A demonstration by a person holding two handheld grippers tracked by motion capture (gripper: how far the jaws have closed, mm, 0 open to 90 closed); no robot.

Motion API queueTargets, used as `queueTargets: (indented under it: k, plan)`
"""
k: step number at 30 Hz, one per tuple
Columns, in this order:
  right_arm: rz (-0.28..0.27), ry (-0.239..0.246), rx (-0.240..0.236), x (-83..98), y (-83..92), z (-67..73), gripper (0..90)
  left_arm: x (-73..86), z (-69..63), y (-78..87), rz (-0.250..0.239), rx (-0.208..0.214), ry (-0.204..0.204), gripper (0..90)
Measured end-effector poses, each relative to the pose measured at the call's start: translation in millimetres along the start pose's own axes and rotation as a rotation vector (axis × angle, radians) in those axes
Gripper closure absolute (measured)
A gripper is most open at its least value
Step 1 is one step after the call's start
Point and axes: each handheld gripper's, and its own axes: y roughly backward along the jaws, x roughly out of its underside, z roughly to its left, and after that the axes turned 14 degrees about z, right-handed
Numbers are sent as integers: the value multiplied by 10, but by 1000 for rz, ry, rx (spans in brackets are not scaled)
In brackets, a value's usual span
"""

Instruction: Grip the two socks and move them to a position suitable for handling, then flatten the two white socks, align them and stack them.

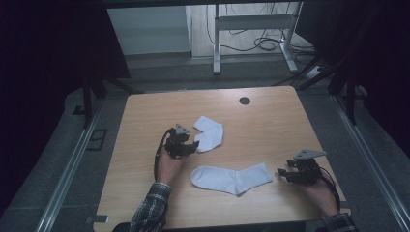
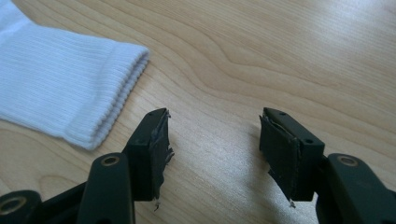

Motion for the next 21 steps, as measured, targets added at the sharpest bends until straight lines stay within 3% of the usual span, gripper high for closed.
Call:
queueTargets:
  k: [7,14,21]
  plan:
    - [-9,9,-7,11,-10,0,394,-27,29,-148,-9,-10,29,463]
    - [-16,10,-10,19,-14,0,381,-15,-51,-300,31,-14,5,473]
    - [-21,9,-14,21,-19,0,372,-6,-88,-316,39,37,10,674]
